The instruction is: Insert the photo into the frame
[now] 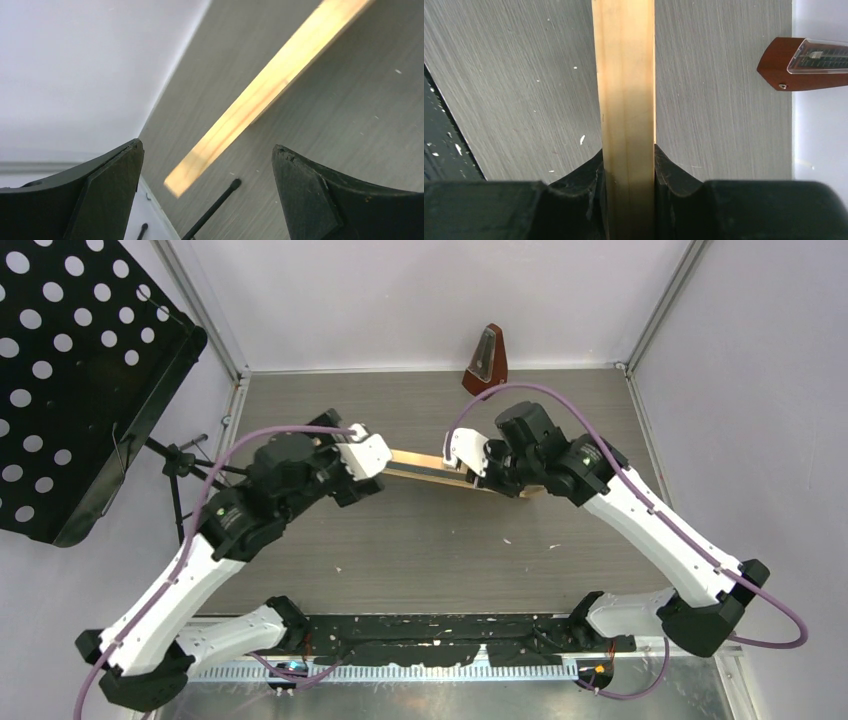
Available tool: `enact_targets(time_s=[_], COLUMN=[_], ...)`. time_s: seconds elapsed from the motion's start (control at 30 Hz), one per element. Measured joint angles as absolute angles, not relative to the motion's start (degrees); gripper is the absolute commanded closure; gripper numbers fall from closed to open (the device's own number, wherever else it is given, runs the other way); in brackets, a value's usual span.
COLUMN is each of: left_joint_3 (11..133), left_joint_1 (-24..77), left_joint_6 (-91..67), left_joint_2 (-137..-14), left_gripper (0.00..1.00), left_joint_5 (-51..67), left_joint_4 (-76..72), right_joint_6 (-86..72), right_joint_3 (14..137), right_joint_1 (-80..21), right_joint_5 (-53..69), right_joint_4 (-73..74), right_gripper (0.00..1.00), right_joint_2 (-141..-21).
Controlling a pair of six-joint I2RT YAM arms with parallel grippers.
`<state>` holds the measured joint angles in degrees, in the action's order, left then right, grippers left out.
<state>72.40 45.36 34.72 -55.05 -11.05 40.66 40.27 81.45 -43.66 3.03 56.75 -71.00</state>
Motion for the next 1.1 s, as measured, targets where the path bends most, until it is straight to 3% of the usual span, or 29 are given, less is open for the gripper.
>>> enact_targets(time_s=[0.2,0.57,1.1], left_joint_3=[73.58,69.08,66.81], left_joint_1=[40.14,39.24,39.18], left_joint_6=[32.69,29.91,28.93], left_joint_2=[-50.28,-48.62,-48.69], left_gripper=[0.0,0.0,0.0], left_joint_5=[-10.76,-10.2,-9.8], left_joint_4=[39.0,38.85,38.81], right_joint_6=[33.63,20.86,19.16], right_joint_3=[90.37,99.79,112.53], right_joint_1=[-40.93,-28.73,-28.18], right_joint_5=[6.55,14.87,15.33], right_joint_4=[61.08,62.41,69.17], right_gripper=[0.94,0.94,0.94], right_joint_2=[-76.31,-82.96,-93.78])
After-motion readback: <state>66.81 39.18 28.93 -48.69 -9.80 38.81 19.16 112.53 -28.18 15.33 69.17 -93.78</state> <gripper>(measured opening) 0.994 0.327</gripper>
